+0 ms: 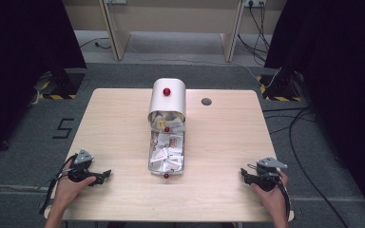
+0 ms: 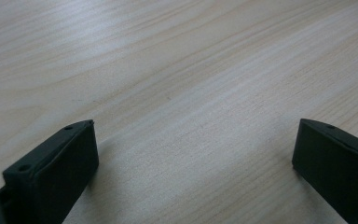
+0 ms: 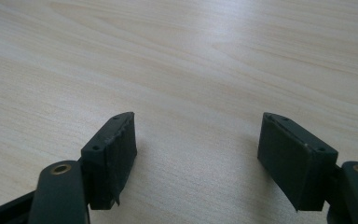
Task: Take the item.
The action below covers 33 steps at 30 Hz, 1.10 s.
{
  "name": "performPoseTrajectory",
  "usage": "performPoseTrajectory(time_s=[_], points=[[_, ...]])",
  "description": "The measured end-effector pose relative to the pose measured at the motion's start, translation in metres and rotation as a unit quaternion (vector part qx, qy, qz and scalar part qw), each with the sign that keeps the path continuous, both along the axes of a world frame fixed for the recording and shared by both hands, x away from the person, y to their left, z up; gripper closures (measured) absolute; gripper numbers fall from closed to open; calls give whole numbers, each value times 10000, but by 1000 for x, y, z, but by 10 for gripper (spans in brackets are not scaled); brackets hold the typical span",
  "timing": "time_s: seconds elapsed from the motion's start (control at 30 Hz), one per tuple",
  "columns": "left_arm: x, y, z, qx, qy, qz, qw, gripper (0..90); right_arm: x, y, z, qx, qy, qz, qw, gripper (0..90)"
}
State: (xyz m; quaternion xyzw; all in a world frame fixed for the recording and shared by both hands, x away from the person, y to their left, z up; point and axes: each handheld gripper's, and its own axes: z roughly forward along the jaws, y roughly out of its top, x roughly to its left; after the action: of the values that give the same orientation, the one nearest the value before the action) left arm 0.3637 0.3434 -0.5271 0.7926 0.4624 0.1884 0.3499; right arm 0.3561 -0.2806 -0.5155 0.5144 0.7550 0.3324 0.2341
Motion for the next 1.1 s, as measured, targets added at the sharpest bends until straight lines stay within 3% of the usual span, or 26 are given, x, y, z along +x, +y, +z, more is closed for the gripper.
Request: performPoseTrajectory(time_s=[0.1,0.2,0.37,0.57,0.67,0.8,1.1], points=[[0,0,0,-46,-41,-29,10000,26,0,0,0,-3,-3,2,10000,287],[0,2,1,-113,-153,-37,9998,163,0,0,0,-3,-2,2,10000,286],[-2,3,3,-50,-163,-30,9998,153,0,0,0,-4,-3,3,10000,286],[-4,2,12,-476,-278,-39,9985,152,0,0,0,-3,-2,2,10000,286],[-4,-1,17,-583,-355,-117,9976,152,0,0,0,-1,-2,3,10000,286],[-5,-3,21,-936,-389,-195,9947,153,0,0,0,3,1,0,10000,286],[-8,-9,35,-960,-584,-272,9933,153,0,0,0,-3,-3,4,10000,286]])
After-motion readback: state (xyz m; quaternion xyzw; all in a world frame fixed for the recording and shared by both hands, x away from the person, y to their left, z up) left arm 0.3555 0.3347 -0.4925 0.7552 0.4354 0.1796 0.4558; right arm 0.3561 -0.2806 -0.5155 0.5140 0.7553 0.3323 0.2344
